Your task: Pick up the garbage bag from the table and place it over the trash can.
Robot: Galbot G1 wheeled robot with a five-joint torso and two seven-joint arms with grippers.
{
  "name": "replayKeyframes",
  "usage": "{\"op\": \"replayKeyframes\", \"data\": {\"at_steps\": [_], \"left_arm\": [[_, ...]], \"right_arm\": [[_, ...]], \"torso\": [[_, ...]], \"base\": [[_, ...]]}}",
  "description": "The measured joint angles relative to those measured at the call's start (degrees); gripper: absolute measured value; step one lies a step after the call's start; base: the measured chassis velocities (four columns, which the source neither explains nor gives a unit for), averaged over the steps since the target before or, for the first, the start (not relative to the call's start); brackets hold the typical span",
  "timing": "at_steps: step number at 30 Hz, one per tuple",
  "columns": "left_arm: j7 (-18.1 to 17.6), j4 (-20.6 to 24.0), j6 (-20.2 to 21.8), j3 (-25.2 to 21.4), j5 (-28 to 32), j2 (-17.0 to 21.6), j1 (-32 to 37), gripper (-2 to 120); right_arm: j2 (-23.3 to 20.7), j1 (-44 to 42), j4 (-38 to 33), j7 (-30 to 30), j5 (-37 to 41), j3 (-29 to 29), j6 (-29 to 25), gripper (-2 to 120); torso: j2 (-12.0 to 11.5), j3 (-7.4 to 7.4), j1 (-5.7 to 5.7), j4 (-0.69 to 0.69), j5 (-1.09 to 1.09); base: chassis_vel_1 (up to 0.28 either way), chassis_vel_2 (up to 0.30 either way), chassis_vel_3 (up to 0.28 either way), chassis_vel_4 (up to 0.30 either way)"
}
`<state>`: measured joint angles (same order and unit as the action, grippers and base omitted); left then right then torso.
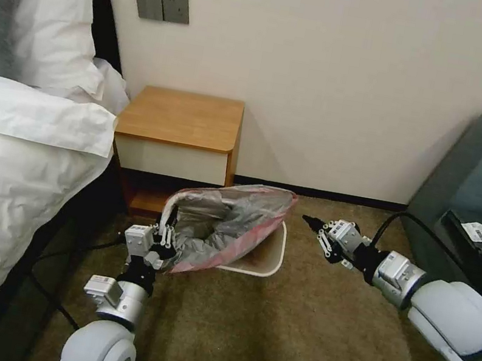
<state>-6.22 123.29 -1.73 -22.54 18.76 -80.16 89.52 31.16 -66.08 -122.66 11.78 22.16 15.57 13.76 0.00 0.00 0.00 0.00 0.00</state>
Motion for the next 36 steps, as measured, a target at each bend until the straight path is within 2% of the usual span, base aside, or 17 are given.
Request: {"op": "replayKeyframes", "data": {"at_steps": [5, 6, 9, 10, 12, 13, 16, 17, 19, 20, 23, 24, 26, 27, 28, 31, 36], "left_arm": [[0.0, -0.53, 0.0, -0.25, -0.07, -0.46, -0.28, 9], [0.0, -1.03, -0.03, -0.42, -0.17, -0.75, -0.51, 9], [-0.06, -2.04, -0.23, -0.55, -0.65, -1.3, -0.71, 9], [-0.06, -2.04, -0.23, -0.55, -0.65, -1.3, -0.71, 9], [-0.13, -2.51, -0.31, -0.44, -1.03, -1.55, -0.72, 9], [-0.13, -2.51, -0.31, -0.44, -1.03, -1.55, -0.72, 9], [-0.15, -2.82, -0.6, -0.28, -2.11, -1.6, -0.76, 9], [-0.15, -2.82, -0.6, -0.28, -2.11, -1.6, -0.76, 9], [-0.15, -2.82, -0.66, -0.29, -2.22, -1.39, -0.86, 9], [-0.15, -2.82, -0.66, -0.29, -2.22, -1.39, -0.86, 9], [-0.19, -2.57, -0.66, -0.42, -2.21, -1.23, -1.13, 9], [-0.19, -2.57, -0.66, -0.42, -2.21, -1.23, -1.13, 9], [-0.23, -2.32, -0.68, -0.52, -2.22, -1.22, -1.21, 9], [-0.25, -2.28, -0.69, -0.57, -2.22, -1.22, -1.28, 9], [-0.25, -2.28, -0.69, -0.57, -2.22, -1.22, -1.28, 9], [-0.27, -2.28, -0.71, -0.53, -2.27, -1.34, -1.34, 9], [-0.26, -2.07, -0.74, -0.26, -2.62, -1.55, -1.16, 9]], "right_arm": [[1.53, -1.13, -2.06, -5.05, 4.22, 1.07, 1.27, 0], [2.84, -1.85, -4.17, -8.6, 8.82, 1.47, 1.96, 0], [5.77, -1.75, -8.78, -15.13, 22.24, 0.55, 3.77, 14], [5.77, -1.75, -8.78, -15.13, 22.24, 0.55, 3.77, 14], [7.1, -0.47, -9.97, -17.8, 29.02, -0.62, 5.41, 23], [7.1, -0.47, -9.97, -17.8, 29.02, -0.62, 5.41, 23], [8.65, 2.02, -9.98, -21.7, 38.5, -2.27, 6.83, 38], [8.65, 2.02, -9.98, -21.7, 38.5, -2.27, 6.83, 38], [9.35, 2.76, -9.15, -23.18, 40.84, -2.61, 7.93, 48], [9.35, 2.76, -9.15, -23.18, 40.84, -2.61, 7.93, 48], [10.14, 2.98, -6.86, -25.13, 41.8, -2.62, 8.64, 65], [10.14, 2.98, -6.86, -25.13, 41.8, -2.62, 8.64, 65], [10.65, 3.0, -6.2, -26.83, 43.03, -2.41, 8.92, 73], [11.28, 3.1, -6.09, -28.72, 45.11, -2.34, 8.96, 78], [11.28, 3.1, -6.09, -28.72, 45.11, -2.34, 8.96, 78], [13.98, 3.65, -5.57, -31.63, 49.91, -2.19, 8.69, 92], [17.04, 4.38, -4.68, -32.59, 52.04, -2.42, 8.84, 100]], "torso": [[0.0, 0.0, 0.0, 0.0, 0.0], [0.0, 0.0, 0.0, -0.01, 0.0], [0.0, 0.0, 0.0, -0.01, -0.01], [0.0, 0.0, 0.0, -0.01, -0.01], [0.0, 0.0, 0.0, 0.0, -0.01], [0.0, 0.0, 0.0, 0.0, -0.01], [0.0, 0.0, 0.0, 0.0, -0.01], [0.0, 0.0, 0.0, 0.0, -0.01], [0.0, 0.0, 0.0, 0.0, -0.01], [0.0, 0.0, 0.0, 0.0, -0.01], [0.0, 0.0, 0.0, 0.0, 0.0], [0.0, 0.0, 0.0, 0.0, 0.0], [0.0, 0.0, 0.0, 0.0, 0.0], [0.0, 0.0, 0.0, -0.01, 0.0], [0.0, 0.0, 0.0, -0.01, 0.0], [0.0, 0.0, 0.0, 0.0, 0.0], [0.0, 0.0, 0.0, 0.0, 0.0]], "base": [[0.0, 0.0, 0.0, 0.0], [0.0, 0.0, 0.0, 0.0], [0.0, 0.0, 0.0, 0.0], [0.0, 0.0, 0.0, 0.0], [0.0, 0.0, 0.0, 0.0], [0.0, 0.0, 0.0, 0.0], [0.0, 0.0, 0.0, 0.0], [0.0, 0.0, 0.0, 0.0], [0.0, 0.0, 0.0, 0.0], [0.0, 0.0, 0.0, 0.0], [0.0, 0.0, 0.0, 0.0], [0.0, 0.0, 0.0, 0.0], [0.0, 0.0, 0.0, 0.0], [0.0, 0.0, 0.0, 0.0], [0.0, 0.0, 0.0, 0.0], [0.0, 0.0, 0.0, 0.0], [0.0, 0.0, 0.0, 0.0]]}}
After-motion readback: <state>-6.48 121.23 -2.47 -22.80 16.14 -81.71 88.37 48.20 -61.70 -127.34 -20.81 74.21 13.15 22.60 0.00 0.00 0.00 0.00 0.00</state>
